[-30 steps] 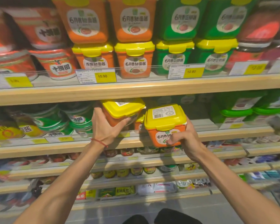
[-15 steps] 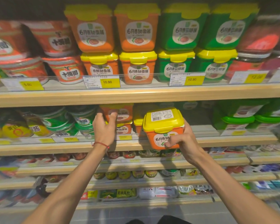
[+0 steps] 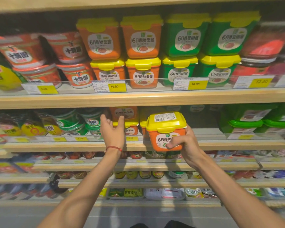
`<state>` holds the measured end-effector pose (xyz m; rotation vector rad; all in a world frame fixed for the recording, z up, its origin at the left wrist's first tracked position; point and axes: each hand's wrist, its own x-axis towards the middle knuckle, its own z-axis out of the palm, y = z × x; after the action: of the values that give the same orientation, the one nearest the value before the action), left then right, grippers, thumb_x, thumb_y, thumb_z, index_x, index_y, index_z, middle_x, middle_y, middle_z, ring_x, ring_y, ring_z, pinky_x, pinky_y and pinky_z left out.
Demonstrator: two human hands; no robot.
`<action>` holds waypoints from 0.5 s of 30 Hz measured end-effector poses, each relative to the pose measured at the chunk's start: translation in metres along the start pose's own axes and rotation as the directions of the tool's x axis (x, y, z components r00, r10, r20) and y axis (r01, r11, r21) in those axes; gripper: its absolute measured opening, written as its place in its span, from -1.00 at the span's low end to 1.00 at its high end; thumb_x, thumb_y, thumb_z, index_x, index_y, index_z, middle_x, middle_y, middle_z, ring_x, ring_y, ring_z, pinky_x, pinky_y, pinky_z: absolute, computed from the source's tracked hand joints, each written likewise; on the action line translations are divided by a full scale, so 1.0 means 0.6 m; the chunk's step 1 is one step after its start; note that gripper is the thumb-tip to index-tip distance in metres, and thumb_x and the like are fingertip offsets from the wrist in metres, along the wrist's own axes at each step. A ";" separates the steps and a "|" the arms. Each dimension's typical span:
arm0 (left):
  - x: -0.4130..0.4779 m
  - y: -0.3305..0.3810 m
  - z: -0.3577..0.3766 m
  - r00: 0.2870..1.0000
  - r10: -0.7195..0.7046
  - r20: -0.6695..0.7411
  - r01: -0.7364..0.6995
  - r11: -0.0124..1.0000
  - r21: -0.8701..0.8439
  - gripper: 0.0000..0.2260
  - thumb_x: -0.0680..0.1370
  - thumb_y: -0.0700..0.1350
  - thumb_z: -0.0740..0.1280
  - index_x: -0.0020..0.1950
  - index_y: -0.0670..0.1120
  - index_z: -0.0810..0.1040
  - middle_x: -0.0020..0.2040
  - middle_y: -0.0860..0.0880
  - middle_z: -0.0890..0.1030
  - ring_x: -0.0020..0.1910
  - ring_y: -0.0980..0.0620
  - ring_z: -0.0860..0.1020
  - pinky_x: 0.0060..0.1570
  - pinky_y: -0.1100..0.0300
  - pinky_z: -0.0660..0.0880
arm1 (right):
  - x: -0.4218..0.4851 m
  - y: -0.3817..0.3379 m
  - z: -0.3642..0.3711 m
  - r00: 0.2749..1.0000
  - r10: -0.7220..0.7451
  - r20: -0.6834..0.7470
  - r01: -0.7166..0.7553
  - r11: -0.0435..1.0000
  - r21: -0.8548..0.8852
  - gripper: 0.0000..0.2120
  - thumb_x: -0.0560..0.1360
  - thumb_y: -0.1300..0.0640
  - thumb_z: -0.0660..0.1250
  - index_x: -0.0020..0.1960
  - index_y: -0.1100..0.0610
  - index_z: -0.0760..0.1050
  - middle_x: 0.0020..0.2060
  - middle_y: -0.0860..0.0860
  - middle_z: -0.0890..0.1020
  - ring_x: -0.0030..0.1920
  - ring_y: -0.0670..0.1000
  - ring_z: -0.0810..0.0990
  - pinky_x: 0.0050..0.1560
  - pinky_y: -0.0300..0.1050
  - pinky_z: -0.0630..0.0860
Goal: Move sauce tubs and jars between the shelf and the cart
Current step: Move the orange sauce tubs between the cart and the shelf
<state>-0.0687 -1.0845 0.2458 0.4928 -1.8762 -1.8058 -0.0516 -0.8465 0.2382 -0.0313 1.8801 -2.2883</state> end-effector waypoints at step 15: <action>-0.085 0.063 0.004 0.691 0.019 0.722 0.025 0.998 -0.050 -0.52 0.52 -0.35 0.44 0.42 -0.18 0.49 0.22 -0.04 0.69 0.17 0.06 0.66 0.09 0.25 0.58 | -0.003 -0.028 0.000 0.990 -0.087 0.113 0.099 0.989 -0.105 0.00 0.06 0.36 0.63 0.45 0.11 0.39 0.24 0.14 0.68 0.23 0.19 0.69 0.11 0.11 0.68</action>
<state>-0.0255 -1.0509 0.2787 -0.3206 -2.2861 -2.2539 -0.0519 -0.8430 0.2547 -0.2577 1.9865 -2.1895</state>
